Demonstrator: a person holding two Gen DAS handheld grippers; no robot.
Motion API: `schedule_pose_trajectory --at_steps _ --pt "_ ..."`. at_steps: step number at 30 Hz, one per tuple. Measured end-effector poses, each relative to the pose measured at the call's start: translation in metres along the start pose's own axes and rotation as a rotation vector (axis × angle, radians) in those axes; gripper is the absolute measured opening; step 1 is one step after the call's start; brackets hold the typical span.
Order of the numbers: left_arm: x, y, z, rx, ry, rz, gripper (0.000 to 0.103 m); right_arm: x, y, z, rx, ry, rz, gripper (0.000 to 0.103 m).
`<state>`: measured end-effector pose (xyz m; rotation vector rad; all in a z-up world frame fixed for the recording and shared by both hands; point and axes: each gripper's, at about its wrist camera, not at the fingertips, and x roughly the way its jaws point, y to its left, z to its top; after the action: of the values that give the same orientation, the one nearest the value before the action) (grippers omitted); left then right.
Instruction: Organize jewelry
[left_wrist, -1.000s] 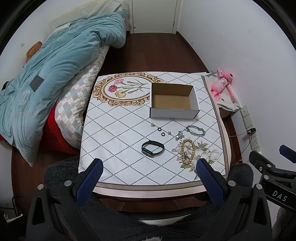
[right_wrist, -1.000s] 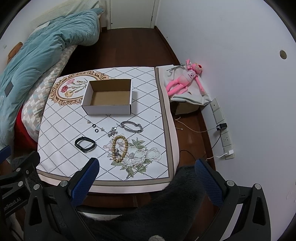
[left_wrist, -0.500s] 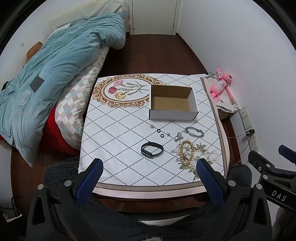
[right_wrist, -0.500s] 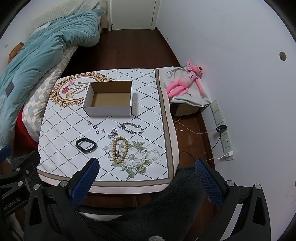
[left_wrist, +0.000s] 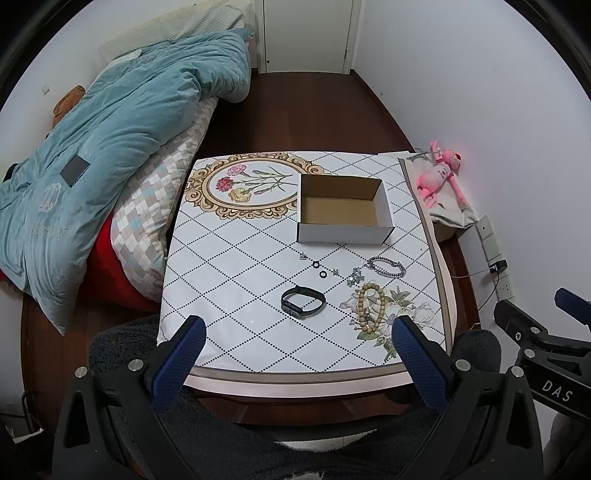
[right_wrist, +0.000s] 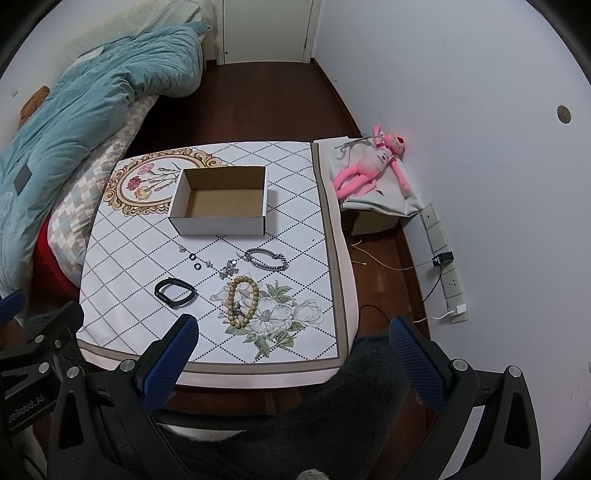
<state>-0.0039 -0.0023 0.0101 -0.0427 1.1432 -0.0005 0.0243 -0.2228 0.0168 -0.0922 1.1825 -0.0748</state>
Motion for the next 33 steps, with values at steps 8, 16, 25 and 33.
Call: schedule_pose_trajectory --at_steps 8,16,25,33 --pt "-0.001 0.000 0.001 0.000 -0.001 0.000 0.103 -0.001 0.000 0.000 0.002 -0.002 0.004 0.103" --pt "-0.001 0.001 0.000 0.002 -0.003 -0.002 0.103 -0.004 0.001 0.000 0.001 -0.012 0.011 0.103" --pt "0.033 0.007 0.010 -0.031 -0.030 0.060 0.103 0.025 0.002 0.011 0.025 -0.009 0.025 0.103" --pt "0.102 0.022 0.016 -0.025 0.010 0.154 0.102 0.112 0.009 0.023 0.030 0.085 0.005 0.103"
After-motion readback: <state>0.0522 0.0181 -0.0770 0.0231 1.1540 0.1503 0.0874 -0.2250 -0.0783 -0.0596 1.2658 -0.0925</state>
